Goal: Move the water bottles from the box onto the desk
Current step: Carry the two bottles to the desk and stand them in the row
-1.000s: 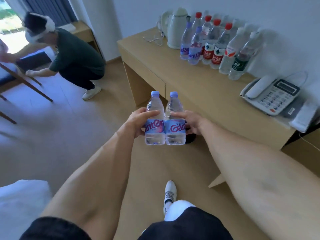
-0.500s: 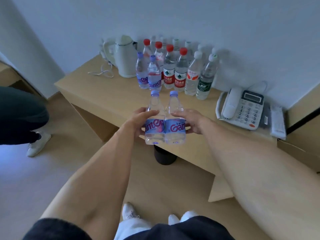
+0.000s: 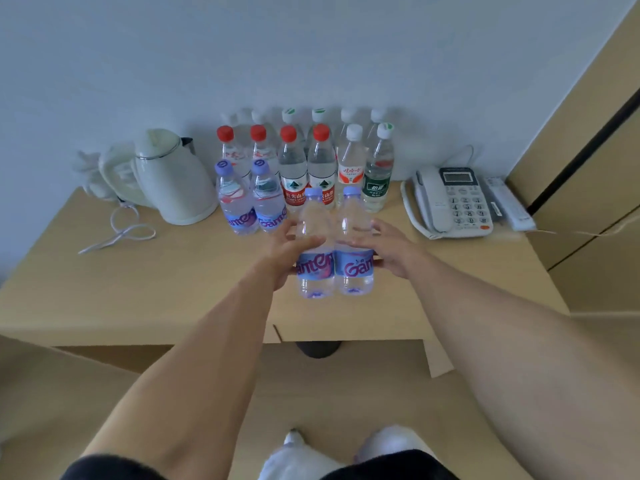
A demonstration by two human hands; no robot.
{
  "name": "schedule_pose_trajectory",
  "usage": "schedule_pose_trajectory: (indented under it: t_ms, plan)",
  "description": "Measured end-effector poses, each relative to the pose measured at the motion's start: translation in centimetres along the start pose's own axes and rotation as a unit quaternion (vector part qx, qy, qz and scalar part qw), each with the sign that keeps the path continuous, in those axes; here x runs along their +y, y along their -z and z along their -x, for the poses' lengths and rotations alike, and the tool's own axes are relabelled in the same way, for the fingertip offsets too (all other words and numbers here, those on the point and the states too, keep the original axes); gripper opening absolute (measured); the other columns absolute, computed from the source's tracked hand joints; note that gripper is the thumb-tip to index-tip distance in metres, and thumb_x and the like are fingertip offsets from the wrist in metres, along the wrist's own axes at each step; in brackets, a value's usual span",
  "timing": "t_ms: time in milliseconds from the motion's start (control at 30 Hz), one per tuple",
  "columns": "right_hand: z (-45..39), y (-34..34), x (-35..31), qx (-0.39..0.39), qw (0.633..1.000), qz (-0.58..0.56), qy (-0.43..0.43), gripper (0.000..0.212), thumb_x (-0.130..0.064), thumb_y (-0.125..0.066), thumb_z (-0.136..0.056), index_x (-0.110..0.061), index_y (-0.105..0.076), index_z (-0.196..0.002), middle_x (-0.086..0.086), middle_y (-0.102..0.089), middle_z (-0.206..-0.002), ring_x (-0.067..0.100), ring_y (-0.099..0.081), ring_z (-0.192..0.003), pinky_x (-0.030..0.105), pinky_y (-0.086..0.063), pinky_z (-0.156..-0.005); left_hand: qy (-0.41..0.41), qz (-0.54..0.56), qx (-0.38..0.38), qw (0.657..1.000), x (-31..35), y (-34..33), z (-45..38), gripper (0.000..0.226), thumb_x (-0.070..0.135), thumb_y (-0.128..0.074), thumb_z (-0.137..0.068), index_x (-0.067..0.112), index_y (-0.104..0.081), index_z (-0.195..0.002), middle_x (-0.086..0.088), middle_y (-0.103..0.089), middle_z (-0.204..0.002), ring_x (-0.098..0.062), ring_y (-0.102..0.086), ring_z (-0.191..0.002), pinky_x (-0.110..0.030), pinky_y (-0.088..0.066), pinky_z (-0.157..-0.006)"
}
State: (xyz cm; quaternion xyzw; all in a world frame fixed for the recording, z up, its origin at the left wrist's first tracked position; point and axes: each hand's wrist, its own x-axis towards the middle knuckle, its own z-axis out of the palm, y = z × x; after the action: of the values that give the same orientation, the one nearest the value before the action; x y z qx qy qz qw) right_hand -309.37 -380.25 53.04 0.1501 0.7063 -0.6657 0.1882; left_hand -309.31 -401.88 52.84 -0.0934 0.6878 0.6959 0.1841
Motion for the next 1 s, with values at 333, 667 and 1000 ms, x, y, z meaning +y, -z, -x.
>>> schedule_pose_trajectory:
  t_ms: [333,667,1000]
  plan:
    - [-3.1,-1.6,-1.2,0.009,0.994,0.028,0.105,0.066,0.007,-0.079,-0.077,-0.009,-0.048,-0.132,0.009,-0.067,-0.123,0.019,-0.065,-0.109,0.031,-0.054,-0.088,-0.144,-0.116,-0.015,0.983,0.0,3.3,-4.1,0.066,0.02,-0.088,-0.065,0.042,-0.053,-0.116,0.003,-0.072,-0.112,-0.005,-0.07,-0.093,-0.019,-0.056,-0.073]
    - [-5.7,-1.6,0.6,0.055,0.979,0.125,0.154,0.063,0.0,-0.088,-0.068,-0.023,-0.053,-0.115,0.0,-0.068,-0.116,0.017,-0.063,-0.108,0.039,-0.055,-0.091,-0.177,-0.207,-0.031,0.962,-0.3,4.3,-6.1,0.071,0.008,-0.086,-0.072,0.03,-0.046,-0.127,0.011,-0.069,-0.111,-0.017,-0.068,-0.102,-0.044,-0.057,-0.091]
    - [-5.3,-1.2,-0.6,0.061,0.964,0.2,0.165,0.069,-0.016,-0.092,-0.066,-0.033,-0.051,-0.119,-0.022,-0.06,-0.105,-0.001,-0.057,-0.097,0.018,-0.048,-0.077,-0.192,-0.349,0.034,0.916,2.2,4.0,-4.6,0.072,0.027,-0.089,-0.069,0.029,-0.054,-0.132,0.016,-0.063,-0.108,-0.001,-0.061,-0.095,-0.022,-0.05,-0.08]
